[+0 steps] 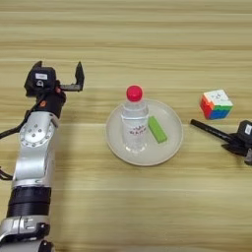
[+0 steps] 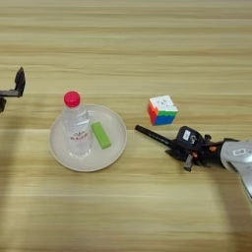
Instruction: Move the objects on the table
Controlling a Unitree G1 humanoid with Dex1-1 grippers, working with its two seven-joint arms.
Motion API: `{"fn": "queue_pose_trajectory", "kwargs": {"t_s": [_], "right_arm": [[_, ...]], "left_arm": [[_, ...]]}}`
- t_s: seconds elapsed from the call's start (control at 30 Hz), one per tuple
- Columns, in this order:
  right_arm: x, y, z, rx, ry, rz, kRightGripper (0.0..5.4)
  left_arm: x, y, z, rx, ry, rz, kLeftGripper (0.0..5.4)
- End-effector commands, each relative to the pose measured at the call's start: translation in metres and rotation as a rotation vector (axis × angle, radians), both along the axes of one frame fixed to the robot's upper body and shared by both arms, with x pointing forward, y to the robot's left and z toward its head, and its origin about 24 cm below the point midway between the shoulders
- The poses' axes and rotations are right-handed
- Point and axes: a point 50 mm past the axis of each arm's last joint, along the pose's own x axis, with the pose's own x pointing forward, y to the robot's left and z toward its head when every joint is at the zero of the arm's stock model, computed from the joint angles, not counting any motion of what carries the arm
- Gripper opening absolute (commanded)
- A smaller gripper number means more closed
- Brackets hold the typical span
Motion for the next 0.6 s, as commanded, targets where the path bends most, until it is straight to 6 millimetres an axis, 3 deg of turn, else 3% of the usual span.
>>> {"fn": "queue_pose_trajectory", "kwargs": {"t_s": [0.03, 0.6], "right_arm": [[-0.0117, -0.0025, -0.0231, -0.046, 0.111, -0.024, 1.43], [-0.0125, -0.0032, -0.0230, -0.034, 0.113, -0.032, 3.12]], "left_arm": [[-0.0002, -0.0020, -0.0022, 0.006, 0.003, 0.003, 5.40], [-0.0010, -0.0032, -0.0028, 0.002, 0.000, 0.003, 5.40]]}}
